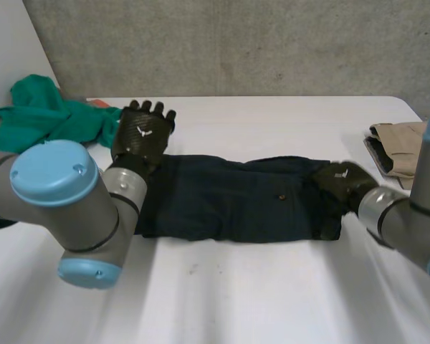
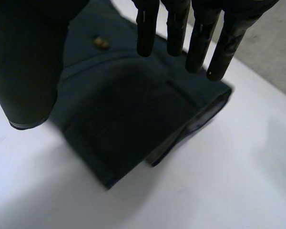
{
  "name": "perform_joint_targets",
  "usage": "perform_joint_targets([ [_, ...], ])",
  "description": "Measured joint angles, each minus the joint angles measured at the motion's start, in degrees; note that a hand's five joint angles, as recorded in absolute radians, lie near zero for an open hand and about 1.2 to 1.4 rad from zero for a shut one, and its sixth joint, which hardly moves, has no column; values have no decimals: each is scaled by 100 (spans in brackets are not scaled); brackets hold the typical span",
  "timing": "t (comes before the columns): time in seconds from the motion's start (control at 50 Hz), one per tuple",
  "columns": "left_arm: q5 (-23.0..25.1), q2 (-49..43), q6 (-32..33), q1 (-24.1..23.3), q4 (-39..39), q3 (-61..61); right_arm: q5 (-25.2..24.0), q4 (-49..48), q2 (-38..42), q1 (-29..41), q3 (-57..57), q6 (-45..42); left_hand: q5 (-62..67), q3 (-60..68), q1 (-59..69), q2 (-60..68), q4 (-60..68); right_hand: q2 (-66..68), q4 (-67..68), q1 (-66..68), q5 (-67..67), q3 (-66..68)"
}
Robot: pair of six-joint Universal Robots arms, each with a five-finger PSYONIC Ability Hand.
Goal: Fold the laundry.
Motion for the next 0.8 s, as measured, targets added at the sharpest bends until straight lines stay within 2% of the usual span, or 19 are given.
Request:
perform_joint_targets([
  [0.1,2,-3,-40,-106,5,-152,-97,-858,115,15,530,-20,0,0,0,0,0,0,0,0,1,0],
  [0.22,2,-43,-49,-177,6,-154,25,-1809,523,72,660,-69,0,0,0,0,0,3,1,5,14,2],
  [0.26,2,-40,-58,-191,6,-150,136,-2033,668,81,630,-110,0,0,0,0,0,975,900,908,861,927],
  [0.3,1,-35,-72,-200,5,-151,258,-2198,789,80,587,-156,0,0,0,0,0,1158,1087,1043,1014,1108],
  [0.36,-2,5,-137,-209,2,-161,438,-2332,890,50,523,-232,0,0,0,0,0,3657,3532,3014,3248,3557],
  [0.38,-3,19,-157,-211,1,-166,477,-2350,902,39,510,-252,0,0,0,0,0,4555,4443,3494,4113,4450],
  [0.44,-4,112,-218,-212,-1,-206,544,-2336,843,-46,522,-326,0,0,0,0,0,4825,4822,3574,4439,4802],
  [0.66,2,740,-306,-172,-4,-542,352,-1502,-199,-805,585,-1296,0,0,0,-23,-19,4825,4856,3994,4651,4838],
  [0.76,2,957,-310,-126,-4,-671,162,-1305,-339,-763,405,-1743,0,0,0,-30,-23,4825,4856,4013,4662,4846],
  [0.8,-1,1056,-316,-77,-4,-729,43,-1303,-362,-525,270,-1918,0,0,0,-36,-23,4825,4856,4032,4662,4846],
])
